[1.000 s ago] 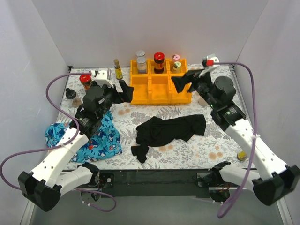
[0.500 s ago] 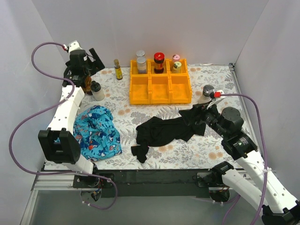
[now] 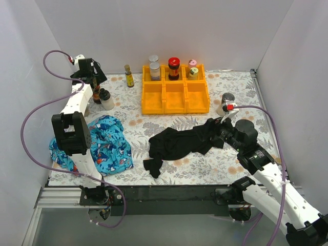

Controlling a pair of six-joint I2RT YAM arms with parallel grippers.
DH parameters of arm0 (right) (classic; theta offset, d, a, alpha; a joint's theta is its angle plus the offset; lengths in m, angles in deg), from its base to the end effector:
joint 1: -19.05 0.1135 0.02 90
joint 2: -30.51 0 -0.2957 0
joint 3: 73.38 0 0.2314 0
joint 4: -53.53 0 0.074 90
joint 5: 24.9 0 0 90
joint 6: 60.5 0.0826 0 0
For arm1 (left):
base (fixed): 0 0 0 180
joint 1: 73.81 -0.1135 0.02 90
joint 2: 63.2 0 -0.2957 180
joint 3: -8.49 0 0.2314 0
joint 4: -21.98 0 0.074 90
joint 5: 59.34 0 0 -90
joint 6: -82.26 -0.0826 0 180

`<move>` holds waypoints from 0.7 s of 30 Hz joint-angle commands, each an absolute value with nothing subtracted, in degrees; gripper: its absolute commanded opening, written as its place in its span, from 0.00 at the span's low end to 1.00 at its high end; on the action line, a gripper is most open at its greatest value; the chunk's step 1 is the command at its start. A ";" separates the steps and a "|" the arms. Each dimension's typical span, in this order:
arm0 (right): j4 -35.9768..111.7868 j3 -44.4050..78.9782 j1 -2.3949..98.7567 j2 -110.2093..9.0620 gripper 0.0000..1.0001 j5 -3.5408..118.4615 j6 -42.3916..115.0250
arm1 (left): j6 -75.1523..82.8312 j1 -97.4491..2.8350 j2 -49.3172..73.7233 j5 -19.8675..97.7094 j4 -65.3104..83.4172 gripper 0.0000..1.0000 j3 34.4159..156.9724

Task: Organize the condiment bottles
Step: Pick up the bottle from the center of the board.

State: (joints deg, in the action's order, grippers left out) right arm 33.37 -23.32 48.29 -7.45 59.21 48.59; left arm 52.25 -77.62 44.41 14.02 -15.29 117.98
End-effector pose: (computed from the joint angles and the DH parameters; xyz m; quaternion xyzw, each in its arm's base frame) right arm 0.1422 0.0893 0.3220 -0.1003 0.7481 0.3034 0.5815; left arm 0.4630 0.0545 0.3142 -0.5210 0.7114 -0.1003 0.4610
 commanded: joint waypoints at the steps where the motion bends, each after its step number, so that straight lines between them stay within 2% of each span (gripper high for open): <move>1: 37.62 -22.40 48.06 -8.42 0.95 57.55 48.13 | 52.55 -79.34 46.47 12.02 -14.15 0.90 120.82; 7: 39.45 -21.34 48.15 -9.22 0.95 56.14 49.10 | 50.97 -79.61 51.58 12.46 -13.88 0.92 123.89; 11: 42.00 -21.87 48.15 -9.48 0.95 55.61 49.54 | 50.44 -79.70 54.56 12.73 -14.41 0.89 127.14; 14: 42.89 -22.14 48.14 -10.01 0.94 55.78 49.80 | 49.13 -79.70 55.71 12.82 -14.93 0.78 128.72; 18: 42.81 -21.79 48.14 -10.80 0.94 55.09 50.16 | 49.21 -79.78 55.10 13.96 -15.29 0.55 128.29; 19: 42.72 -21.18 48.15 -10.80 0.94 54.82 50.24 | 49.21 -79.70 54.75 14.40 -15.20 0.43 128.12; 21: 42.37 -20.56 48.15 -10.54 0.93 54.38 50.68 | 49.39 -79.70 54.22 14.40 -15.20 0.36 127.94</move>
State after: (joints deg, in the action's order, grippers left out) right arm 39.58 -23.30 48.29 -10.86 55.91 49.38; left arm 50.13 -79.63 57.04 13.86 -14.92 126.68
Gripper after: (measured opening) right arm 0.937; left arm 0.643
